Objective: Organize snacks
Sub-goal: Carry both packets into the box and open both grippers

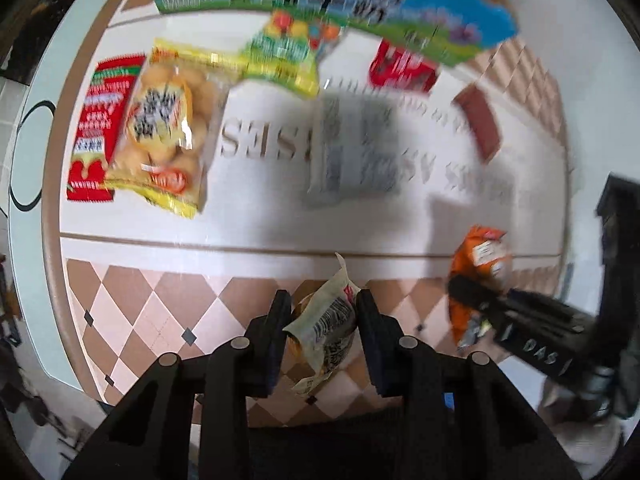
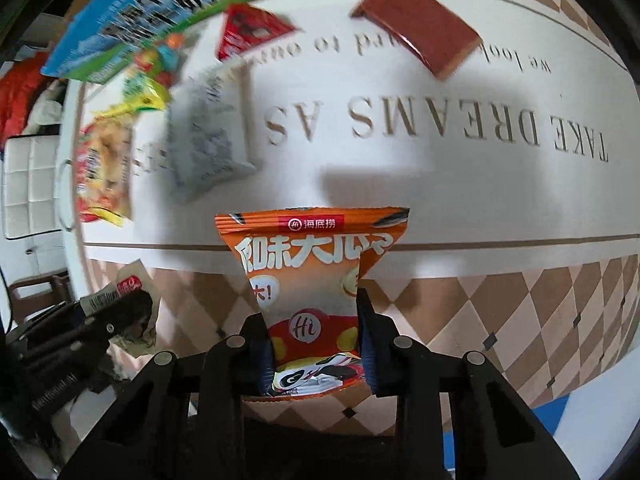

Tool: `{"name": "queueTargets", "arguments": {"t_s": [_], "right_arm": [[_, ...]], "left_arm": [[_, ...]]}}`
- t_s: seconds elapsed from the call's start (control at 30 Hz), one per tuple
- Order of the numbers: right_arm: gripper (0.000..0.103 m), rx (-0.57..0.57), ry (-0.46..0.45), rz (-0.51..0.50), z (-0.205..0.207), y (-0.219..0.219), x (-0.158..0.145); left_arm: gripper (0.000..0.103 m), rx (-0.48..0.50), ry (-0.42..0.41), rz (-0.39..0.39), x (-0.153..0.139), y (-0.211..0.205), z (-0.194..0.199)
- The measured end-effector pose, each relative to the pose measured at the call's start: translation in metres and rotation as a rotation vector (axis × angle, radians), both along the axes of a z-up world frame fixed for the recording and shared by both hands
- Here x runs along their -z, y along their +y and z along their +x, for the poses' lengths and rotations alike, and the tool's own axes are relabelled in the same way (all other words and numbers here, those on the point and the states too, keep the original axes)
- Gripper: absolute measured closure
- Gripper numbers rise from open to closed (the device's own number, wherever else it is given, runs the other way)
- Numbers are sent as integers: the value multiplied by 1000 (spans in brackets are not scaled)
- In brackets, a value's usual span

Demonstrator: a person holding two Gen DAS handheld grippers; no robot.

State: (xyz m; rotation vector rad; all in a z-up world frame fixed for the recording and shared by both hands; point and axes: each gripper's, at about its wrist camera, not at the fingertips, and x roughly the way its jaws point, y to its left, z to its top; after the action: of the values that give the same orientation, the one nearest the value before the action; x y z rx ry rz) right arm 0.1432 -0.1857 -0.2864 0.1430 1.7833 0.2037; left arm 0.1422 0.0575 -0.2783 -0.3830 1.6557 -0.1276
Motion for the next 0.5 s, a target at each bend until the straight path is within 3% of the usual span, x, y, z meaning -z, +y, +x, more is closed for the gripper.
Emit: {"name": "queueTargets", "arguments": {"t_s": [0.17, 0.23, 0.4, 0.5], "right_arm": [[67, 20, -47, 87, 29, -2, -47], [67, 21, -91, 114, 47, 1, -68], [67, 35, -226, 159, 107, 17, -125], [67, 55, -285, 151, 148, 34, -138]], "left_arm": [[72, -23, -78, -72, -46, 8, 28], [72, -20, -123, -84, -65, 14, 61], [72, -24, -237, -52, -94, 5, 134], [72, -26, -279, -28, -105, 16, 175]]}}
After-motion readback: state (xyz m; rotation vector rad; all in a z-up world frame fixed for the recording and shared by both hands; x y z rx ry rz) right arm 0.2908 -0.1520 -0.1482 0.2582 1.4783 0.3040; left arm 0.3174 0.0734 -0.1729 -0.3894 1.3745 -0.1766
